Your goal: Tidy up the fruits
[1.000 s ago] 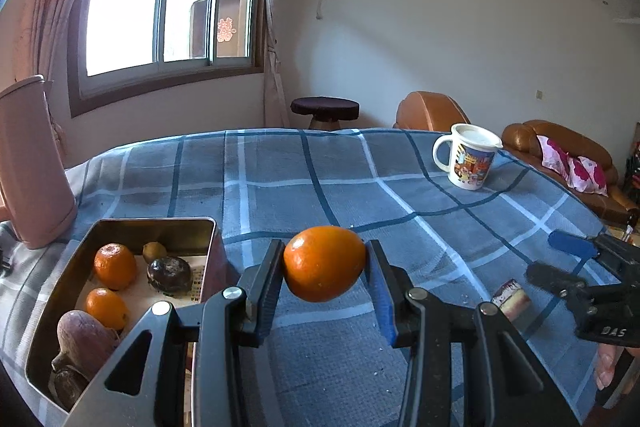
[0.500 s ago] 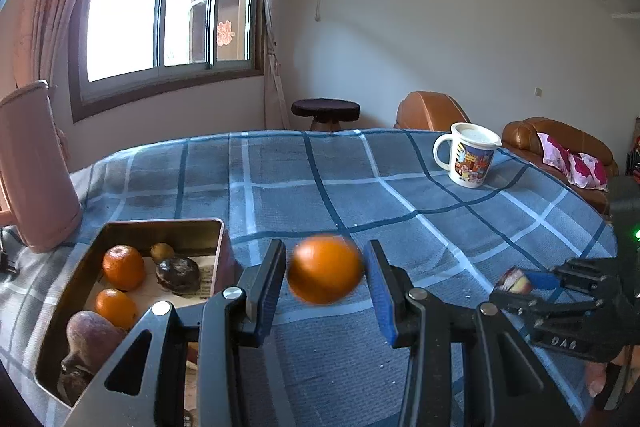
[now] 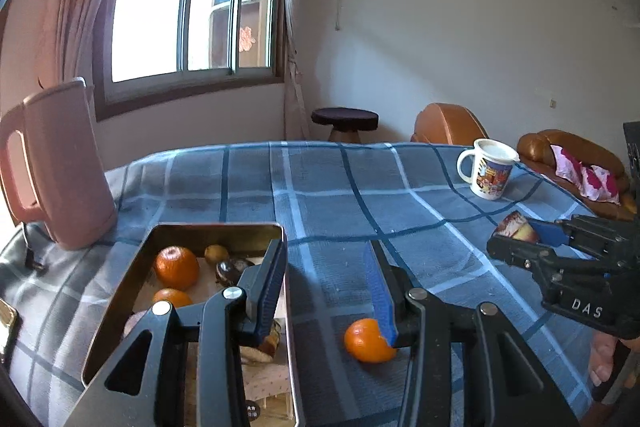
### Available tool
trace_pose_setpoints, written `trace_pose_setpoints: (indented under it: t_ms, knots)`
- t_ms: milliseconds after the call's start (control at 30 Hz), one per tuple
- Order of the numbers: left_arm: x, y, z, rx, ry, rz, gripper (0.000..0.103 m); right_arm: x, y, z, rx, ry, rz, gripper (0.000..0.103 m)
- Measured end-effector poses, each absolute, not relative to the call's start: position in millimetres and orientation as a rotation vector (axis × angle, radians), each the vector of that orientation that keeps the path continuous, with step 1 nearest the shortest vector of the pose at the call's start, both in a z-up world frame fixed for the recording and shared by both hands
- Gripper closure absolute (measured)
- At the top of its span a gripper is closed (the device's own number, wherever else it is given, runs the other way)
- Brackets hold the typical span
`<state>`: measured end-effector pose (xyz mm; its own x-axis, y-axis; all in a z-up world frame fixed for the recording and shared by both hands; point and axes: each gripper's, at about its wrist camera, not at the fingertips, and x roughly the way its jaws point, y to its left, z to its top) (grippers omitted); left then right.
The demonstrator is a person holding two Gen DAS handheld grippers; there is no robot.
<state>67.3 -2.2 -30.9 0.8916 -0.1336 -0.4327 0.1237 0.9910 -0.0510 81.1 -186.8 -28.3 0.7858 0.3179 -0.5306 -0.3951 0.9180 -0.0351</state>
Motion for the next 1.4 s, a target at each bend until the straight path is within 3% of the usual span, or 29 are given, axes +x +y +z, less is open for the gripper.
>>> trace_pose_setpoints:
  t_ms: [467, 667, 767, 967, 1267, 1367, 1400]
  knots:
    - [84, -49, -73, 0.104, 0.691, -0.263, 0.060, 75, -208, -44, -0.088, 0.540, 0.400, 0.064]
    - [86, -46, -78, 0.128, 0.727, -0.245, 0.055, 73, -209, -46, -0.069, 0.531, 0.417, 0.064]
    - [86, -43, -79, 0.126, 0.743, -0.262, 0.045, 72, -208, -48, -0.064, 0.528, 0.424, 0.064]
    - [86, -53, -83, 0.208, 0.754, -0.221, 0.045, 72, -210, -52, -0.043, 0.526, 0.441, 0.064]
    - [85, -60, -94, 0.381, 0.765, -0.160, 0.050, 69, -212, -51, -0.031, 0.514, 0.457, 0.064]
    - [86, -56, -93, 0.388, 0.754, -0.133, 0.064, 67, -211, -49, -0.027, 0.505, 0.467, 0.064]
    - [86, -52, -91, 0.361, 0.758, -0.157, 0.064, 67, -211, -49, -0.026, 0.502, 0.471, 0.064]
